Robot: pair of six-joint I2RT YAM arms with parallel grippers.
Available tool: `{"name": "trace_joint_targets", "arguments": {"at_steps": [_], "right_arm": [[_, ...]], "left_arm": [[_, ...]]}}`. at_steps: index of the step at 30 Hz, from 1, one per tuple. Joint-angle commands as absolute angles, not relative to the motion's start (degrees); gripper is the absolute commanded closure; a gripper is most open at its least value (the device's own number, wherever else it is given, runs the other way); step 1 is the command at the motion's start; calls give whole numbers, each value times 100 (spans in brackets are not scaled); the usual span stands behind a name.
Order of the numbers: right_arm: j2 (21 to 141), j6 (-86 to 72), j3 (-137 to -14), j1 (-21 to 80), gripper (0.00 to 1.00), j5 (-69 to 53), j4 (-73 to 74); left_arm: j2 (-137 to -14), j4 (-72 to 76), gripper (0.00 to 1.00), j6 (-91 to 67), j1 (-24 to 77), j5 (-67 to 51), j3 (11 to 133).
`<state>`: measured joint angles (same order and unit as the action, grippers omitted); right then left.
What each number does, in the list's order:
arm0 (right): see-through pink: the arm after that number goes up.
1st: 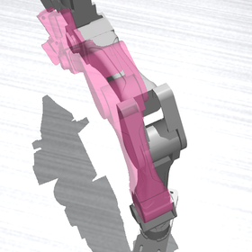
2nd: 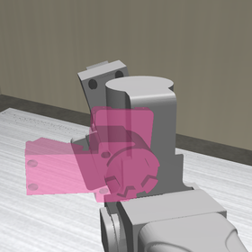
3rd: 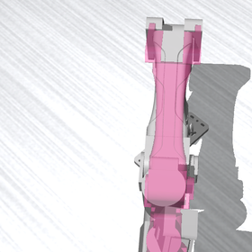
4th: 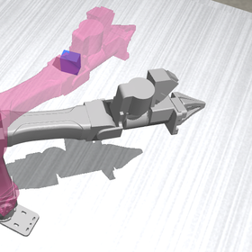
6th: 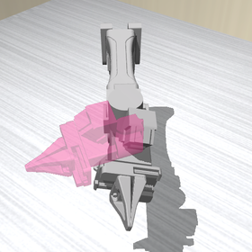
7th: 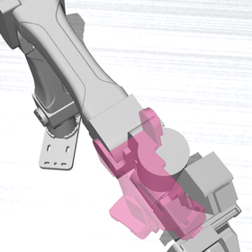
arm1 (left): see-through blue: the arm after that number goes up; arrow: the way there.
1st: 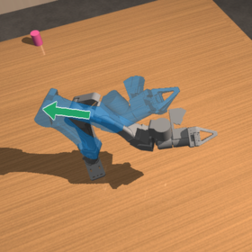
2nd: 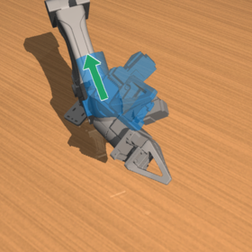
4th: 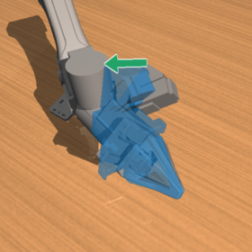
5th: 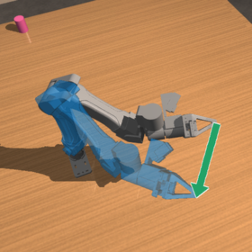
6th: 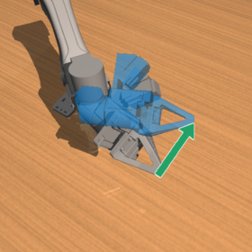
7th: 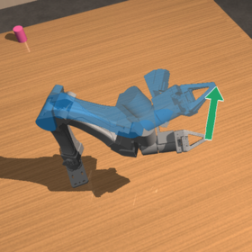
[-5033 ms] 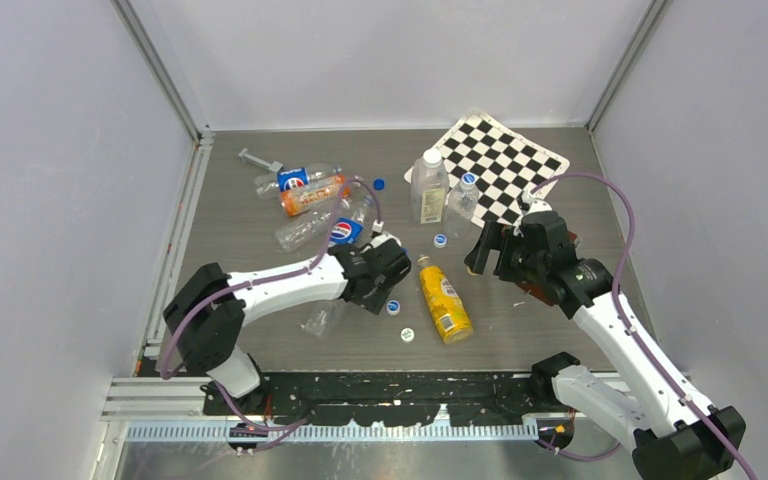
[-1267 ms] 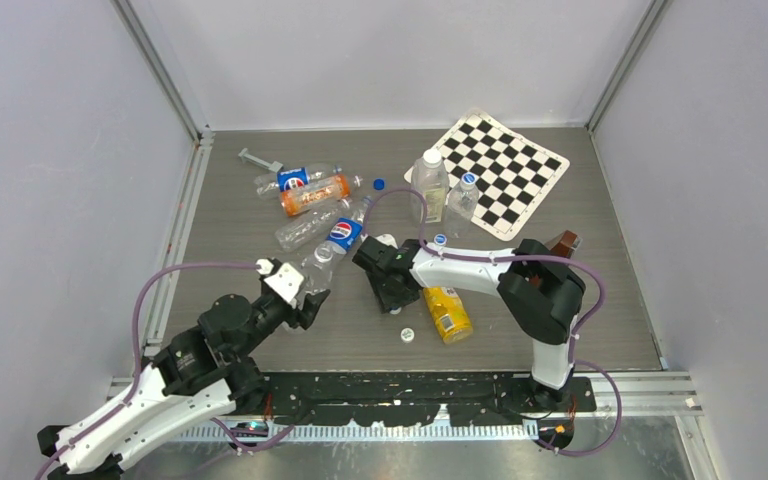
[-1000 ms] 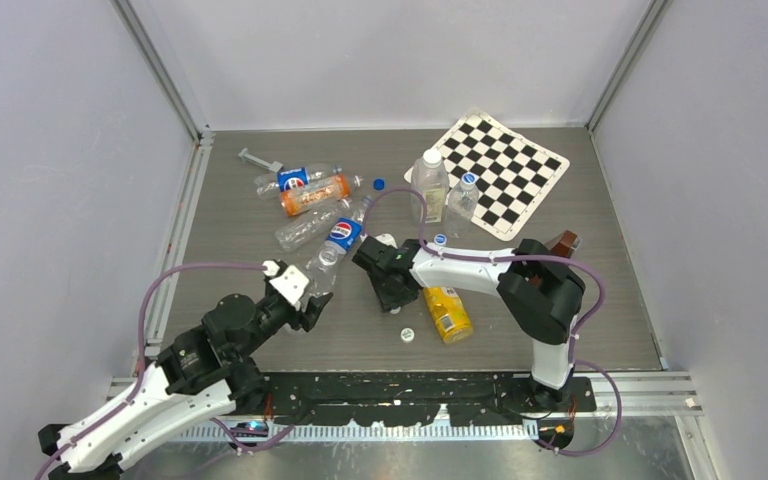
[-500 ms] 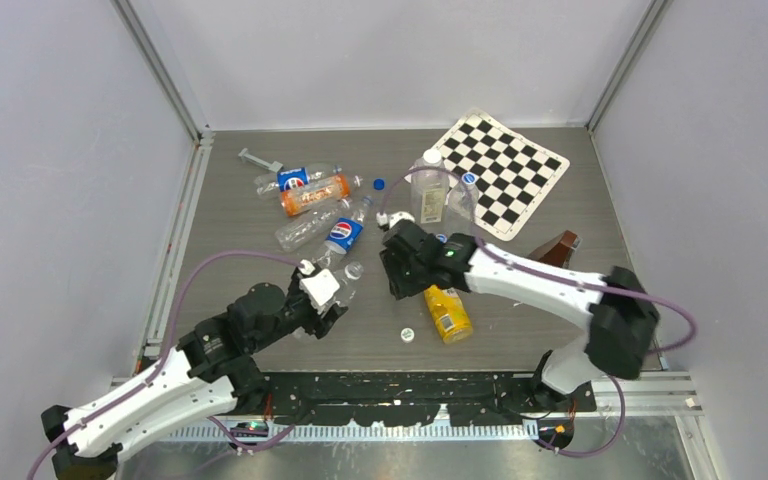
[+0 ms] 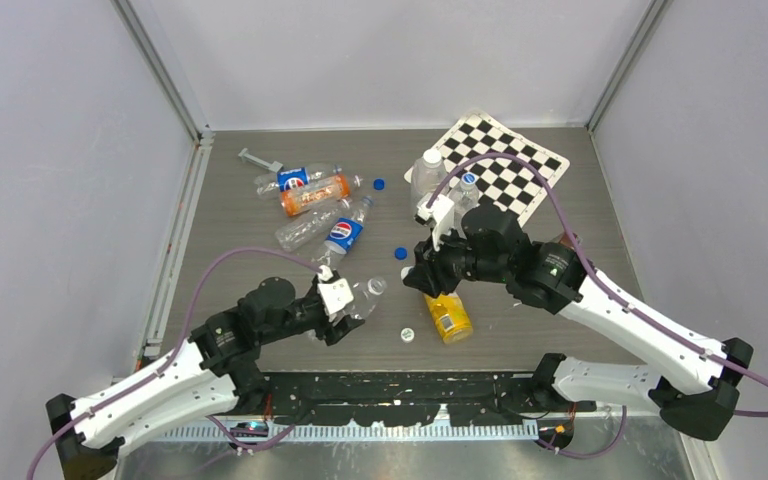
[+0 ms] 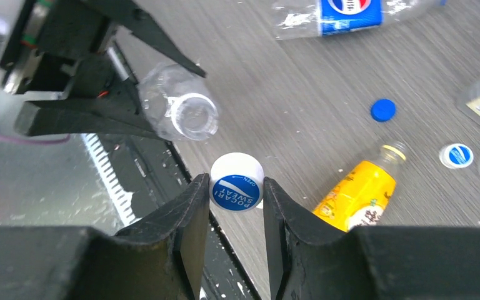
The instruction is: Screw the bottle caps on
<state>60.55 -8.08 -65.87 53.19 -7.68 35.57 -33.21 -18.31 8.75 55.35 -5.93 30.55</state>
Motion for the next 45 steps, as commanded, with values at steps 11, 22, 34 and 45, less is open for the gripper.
{"name": "trace_joint_targets", "arguments": {"at_steps": [11, 22, 34, 45], "right_arm": [[6325, -44, -6648, 5317, 99, -2359, 3266], [6340, -35, -6469, 5317, 99, -2226, 3276], [6519, 125, -6435, 5317, 99, -2697, 3263], [7048, 662, -6859, 5311, 99, -2773, 3928]], "left_arm": [[-3905, -959, 100, 1327, 5511, -1824, 3360], [-3841, -775, 100, 1310, 5511, -1930, 3332], [-3821, -494, 100, 1305, 5511, -2149, 3238], [-4230, 468, 100, 1232, 5511, -2010, 3156]]}}
